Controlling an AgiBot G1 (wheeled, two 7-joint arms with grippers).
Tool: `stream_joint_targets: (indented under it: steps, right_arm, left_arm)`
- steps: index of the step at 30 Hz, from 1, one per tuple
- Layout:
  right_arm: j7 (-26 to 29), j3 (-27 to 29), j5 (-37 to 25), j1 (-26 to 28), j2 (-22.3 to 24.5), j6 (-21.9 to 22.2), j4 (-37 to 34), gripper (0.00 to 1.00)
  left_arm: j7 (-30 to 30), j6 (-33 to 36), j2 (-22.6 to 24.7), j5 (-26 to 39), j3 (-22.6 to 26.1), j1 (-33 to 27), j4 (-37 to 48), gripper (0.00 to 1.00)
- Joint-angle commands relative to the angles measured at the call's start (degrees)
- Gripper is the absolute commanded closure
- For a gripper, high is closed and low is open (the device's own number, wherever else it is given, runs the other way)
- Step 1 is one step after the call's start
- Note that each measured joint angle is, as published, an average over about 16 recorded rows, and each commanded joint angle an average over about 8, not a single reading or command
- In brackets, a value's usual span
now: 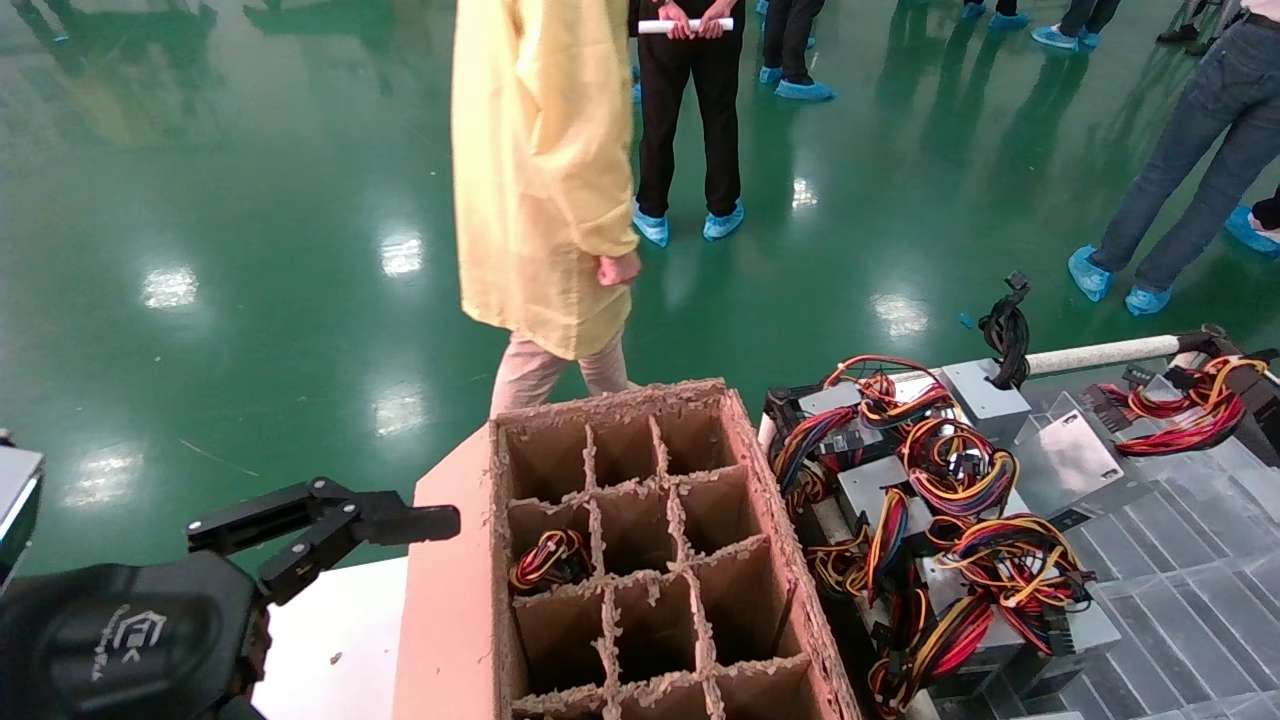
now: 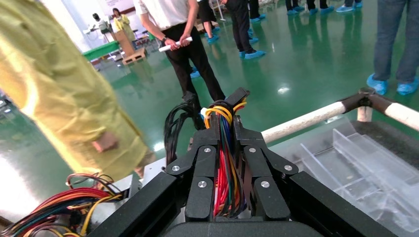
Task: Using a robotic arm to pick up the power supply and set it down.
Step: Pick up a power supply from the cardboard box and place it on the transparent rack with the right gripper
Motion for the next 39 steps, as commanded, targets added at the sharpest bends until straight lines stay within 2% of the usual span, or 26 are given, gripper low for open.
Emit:
stream_joint_targets:
  steps: [1, 14, 39]
  right_arm:
    - [0.0, -0.3, -0.4, 0.4, 0.2, 0.6, 0.2, 1.0]
    - [0.1, -1.6, -2.3, 2.3, 0.8, 2.7, 0.7, 1.0]
    - [1.7, -4.7, -6.6, 4.2, 2.0, -4.6, 2.4, 1.0]
  left_arm:
    - [0.0, 0.0, 0.0, 0.0, 0.0, 0.0, 0.0, 0.0]
    - [0.0, 0.0, 0.0, 0.0, 0.0, 0.0, 0.0, 0.0]
    - [0.0, 0.0, 0.0, 0.0, 0.0, 0.0, 0.0, 0.0]
